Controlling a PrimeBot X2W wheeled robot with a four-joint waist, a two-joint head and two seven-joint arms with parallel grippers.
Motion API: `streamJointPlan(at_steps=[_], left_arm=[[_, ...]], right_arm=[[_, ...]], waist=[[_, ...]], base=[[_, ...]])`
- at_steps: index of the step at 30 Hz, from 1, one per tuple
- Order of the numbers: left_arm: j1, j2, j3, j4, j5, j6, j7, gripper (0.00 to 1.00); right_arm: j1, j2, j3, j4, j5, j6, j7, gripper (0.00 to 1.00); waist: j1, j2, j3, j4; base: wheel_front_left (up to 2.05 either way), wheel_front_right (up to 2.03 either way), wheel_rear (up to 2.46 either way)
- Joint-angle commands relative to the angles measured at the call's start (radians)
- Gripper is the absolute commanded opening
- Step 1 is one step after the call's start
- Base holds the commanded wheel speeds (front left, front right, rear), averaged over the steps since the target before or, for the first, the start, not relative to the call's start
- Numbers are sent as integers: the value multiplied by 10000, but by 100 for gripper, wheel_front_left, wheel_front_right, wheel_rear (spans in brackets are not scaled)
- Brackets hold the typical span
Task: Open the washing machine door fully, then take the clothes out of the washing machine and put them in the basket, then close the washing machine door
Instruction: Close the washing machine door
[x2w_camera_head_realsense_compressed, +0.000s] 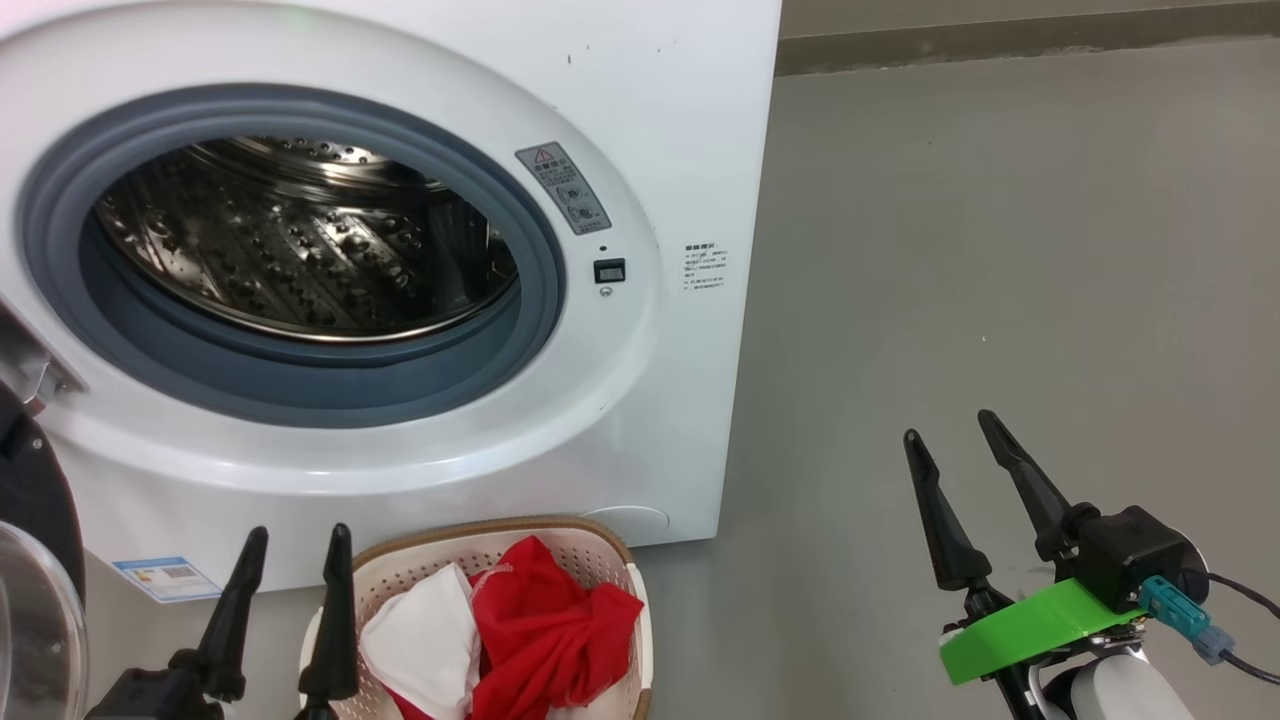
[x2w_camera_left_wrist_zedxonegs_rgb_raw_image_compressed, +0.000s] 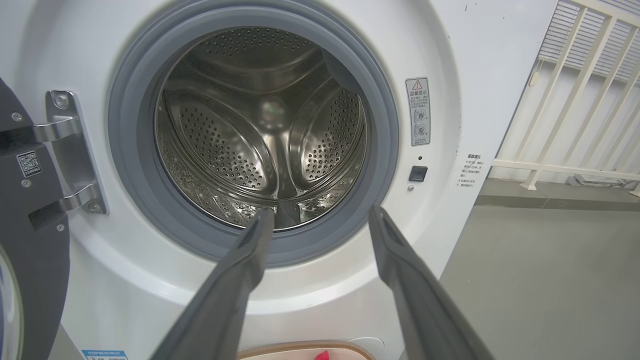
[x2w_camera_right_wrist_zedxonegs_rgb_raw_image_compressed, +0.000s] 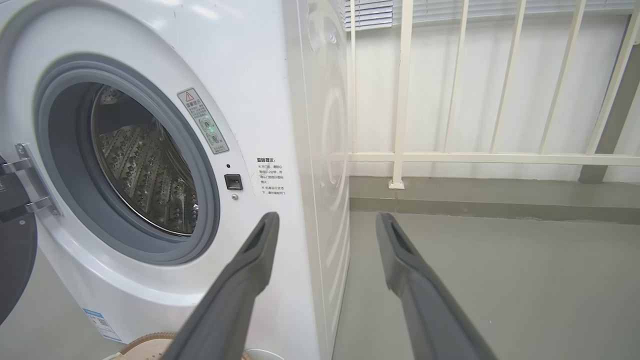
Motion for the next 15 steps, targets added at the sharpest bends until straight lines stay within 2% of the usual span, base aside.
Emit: streamJointPlan(at_steps=[1,10,15], left_arm=[[-117,99,311,-294,59,-54,-78,100],[-156,94,470,-441,366,-54,-78,100],[-149,82,501,-458,434,-54,-78,100]], right_arm=[[-67,17,206,-211,20,73,-63,100],[-95,17,172,-188,24,73,-63,100],[-101,17,183,-177,47,73,-63,100]], waist=[[0,-1,21,2],[0,-1,66,17],[0,-1,63,25]], base=[[0,0,0],[-4,4,0],[-67,67,0]])
